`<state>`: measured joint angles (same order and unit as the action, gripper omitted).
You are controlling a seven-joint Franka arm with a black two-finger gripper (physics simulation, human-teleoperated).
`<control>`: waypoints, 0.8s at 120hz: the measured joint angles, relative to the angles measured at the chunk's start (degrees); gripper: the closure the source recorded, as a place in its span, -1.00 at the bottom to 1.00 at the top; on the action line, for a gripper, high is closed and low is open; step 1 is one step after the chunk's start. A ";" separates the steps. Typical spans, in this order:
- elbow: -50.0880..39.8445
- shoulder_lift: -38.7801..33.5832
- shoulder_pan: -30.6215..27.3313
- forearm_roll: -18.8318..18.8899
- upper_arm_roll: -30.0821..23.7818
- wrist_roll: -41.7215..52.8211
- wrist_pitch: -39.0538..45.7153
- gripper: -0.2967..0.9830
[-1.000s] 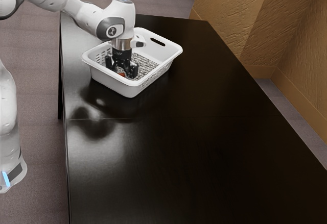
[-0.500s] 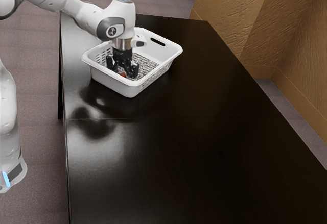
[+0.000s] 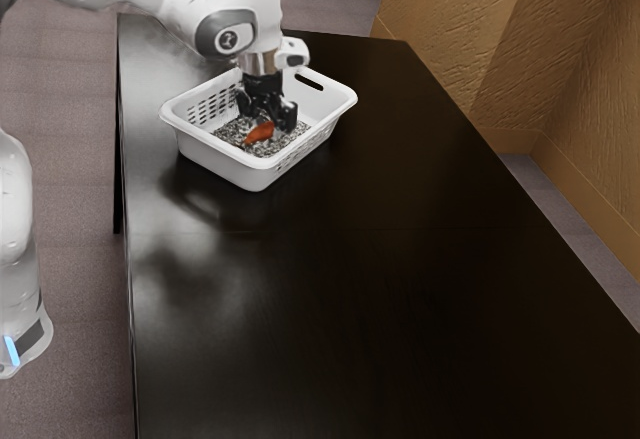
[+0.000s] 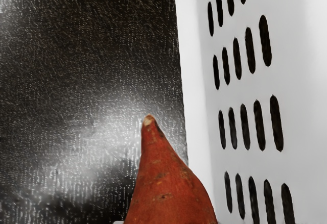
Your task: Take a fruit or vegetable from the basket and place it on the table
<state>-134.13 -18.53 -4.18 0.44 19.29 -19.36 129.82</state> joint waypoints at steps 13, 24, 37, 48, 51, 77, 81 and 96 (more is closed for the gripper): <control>2.70 -1.32 -0.03 -0.06 -3.09 -0.06 -0.02 0.33; 6.38 -1.60 -0.03 -0.19 -7.22 -0.15 -0.04 0.32; 10.85 -0.39 0.02 -0.57 -13.95 -0.55 -0.04 0.32; 15.20 2.34 0.34 -0.73 -20.35 -1.37 -0.05 0.32; 16.72 3.57 1.23 -0.75 -21.55 -1.68 -0.05 0.32; 26.05 13.02 8.89 -0.66 -23.56 -4.45 -0.06 0.32; 26.39 13.46 9.34 -0.65 -23.58 -4.84 -0.06 0.32; 26.75 13.40 9.46 -0.91 -23.51 -5.97 -0.09 -0.05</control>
<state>-107.38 -5.14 5.27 -0.47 -4.22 -25.33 129.72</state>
